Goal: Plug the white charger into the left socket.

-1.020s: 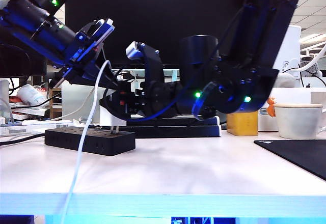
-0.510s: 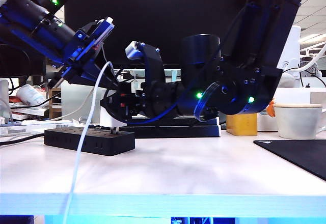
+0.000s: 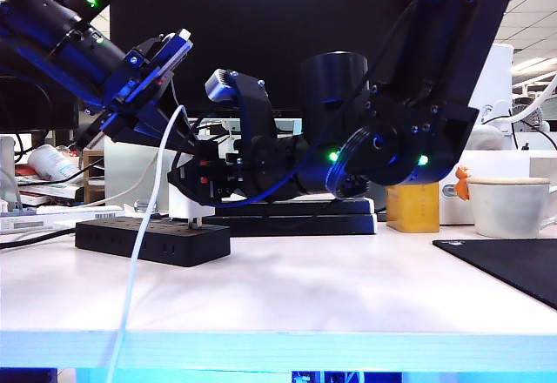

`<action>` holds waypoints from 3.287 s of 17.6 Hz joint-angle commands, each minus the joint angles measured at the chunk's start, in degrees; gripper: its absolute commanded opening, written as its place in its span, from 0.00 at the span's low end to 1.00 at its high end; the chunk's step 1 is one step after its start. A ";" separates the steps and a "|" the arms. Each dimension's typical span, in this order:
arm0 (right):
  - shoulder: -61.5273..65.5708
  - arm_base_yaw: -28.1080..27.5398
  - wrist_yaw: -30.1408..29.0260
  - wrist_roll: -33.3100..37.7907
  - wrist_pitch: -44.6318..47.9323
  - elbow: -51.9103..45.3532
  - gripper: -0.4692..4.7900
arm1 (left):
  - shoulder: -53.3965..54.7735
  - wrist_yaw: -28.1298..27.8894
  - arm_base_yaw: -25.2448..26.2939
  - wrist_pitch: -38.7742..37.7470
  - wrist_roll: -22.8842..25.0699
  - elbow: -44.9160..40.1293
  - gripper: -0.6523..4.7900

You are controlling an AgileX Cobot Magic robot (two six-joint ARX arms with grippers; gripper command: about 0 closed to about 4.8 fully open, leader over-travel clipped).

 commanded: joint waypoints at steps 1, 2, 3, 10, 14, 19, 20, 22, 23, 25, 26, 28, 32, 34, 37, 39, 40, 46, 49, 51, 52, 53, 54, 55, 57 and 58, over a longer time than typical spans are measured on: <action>1.70 -0.52 -1.90 -3.43 -14.23 -1.70 0.49 | 1.38 -6.45 0.68 -4.22 0.37 -0.85 0.11; 1.62 -1.07 -3.39 -3.41 -14.23 -1.70 0.49 | 1.38 -6.45 0.68 -4.20 0.35 -0.85 0.11; 1.51 -1.81 -4.70 -3.41 -14.56 -1.73 0.49 | 1.38 -6.43 0.68 -4.20 0.33 -0.85 0.11; 1.44 -3.32 -5.79 -4.07 -15.06 -1.68 0.49 | 1.38 -7.37 0.68 -4.22 0.17 -0.85 0.11; 1.44 -2.45 -3.43 -3.02 -18.80 0.87 0.49 | 1.38 -8.83 0.68 -4.44 0.20 -0.85 0.11; 1.51 -2.05 -3.30 -4.57 -22.77 1.31 0.49 | 1.38 -9.16 0.68 -5.09 0.24 -0.85 0.11; 1.49 -2.03 -3.32 -4.52 -22.80 1.29 0.49 | 1.38 -9.16 0.68 -4.98 0.24 -0.85 0.11; 1.44 -2.03 -3.54 -4.50 -18.56 1.31 0.49 | 1.36 -9.03 0.68 -4.55 0.20 -0.81 0.11; 1.44 -2.03 -3.50 -4.44 -16.00 1.33 0.49 | 1.36 -9.01 0.68 -4.61 0.20 -0.79 0.11; 1.42 -2.03 -3.30 -2.99 -14.23 1.33 0.49 | 1.36 -8.11 0.68 -4.28 0.13 -0.79 0.11; 1.42 -2.03 -3.30 -2.99 -14.08 1.33 0.49 | 1.33 -7.41 0.68 -4.17 -0.07 -0.59 0.11; 1.38 -2.03 -3.23 -2.62 -14.08 1.33 0.49 | 1.33 -7.08 0.68 -4.44 -0.02 0.57 0.11; 0.87 -2.08 -2.84 -1.57 -12.76 1.36 0.49 | 1.29 -6.49 0.68 -7.76 0.90 4.81 0.11; -0.59 -2.10 -2.12 -1.66 -12.66 1.36 0.53 | 0.37 -6.73 0.70 -9.57 2.62 6.16 0.11; -3.28 -2.82 -1.51 -1.95 -11.61 1.42 0.81 | -0.85 -9.73 0.74 -10.91 3.08 6.69 0.11; -5.29 -3.56 -1.55 -1.92 -11.13 1.42 0.81 | -1.42 -9.75 0.74 -11.41 3.21 6.71 0.11; -6.49 -3.80 -1.51 -1.92 -11.10 1.42 0.81 | -1.60 -10.51 0.74 -11.50 3.23 6.71 0.11; -15.98 -4.98 -1.29 -1.92 -11.06 1.42 0.42 | -6.38 -20.63 0.76 -7.98 5.55 6.84 0.11; -22.99 -4.98 -0.46 -0.28 -12.24 1.40 0.09 | -11.69 -20.20 0.76 -6.54 5.77 7.43 0.11; -32.65 -4.96 1.11 2.60 -17.51 1.40 0.09 | -19.28 -20.13 0.76 -6.71 5.16 7.45 0.11; -37.83 -4.96 3.43 2.56 -21.53 1.40 0.09 | -23.32 -20.15 0.76 -7.08 5.35 7.43 0.11; -41.62 -4.96 5.31 2.54 -24.02 1.40 0.09 | -26.56 -20.06 0.76 -7.91 5.27 7.43 0.11; -46.80 -4.96 6.84 1.97 -27.93 1.40 0.09 | -30.62 -19.41 0.76 -9.27 5.18 7.43 0.11; -51.63 -4.98 8.04 -0.39 -32.76 1.40 0.09 | -35.47 -19.10 0.76 -11.15 5.25 7.43 0.11; -64.02 -4.96 9.38 -5.35 -48.28 1.40 0.09 | -46.71 -19.10 0.76 -15.15 5.77 7.37 0.11; -67.71 -4.96 9.40 -5.38 -53.55 1.38 0.09 | -50.23 -19.12 0.76 -17.84 7.39 7.30 0.11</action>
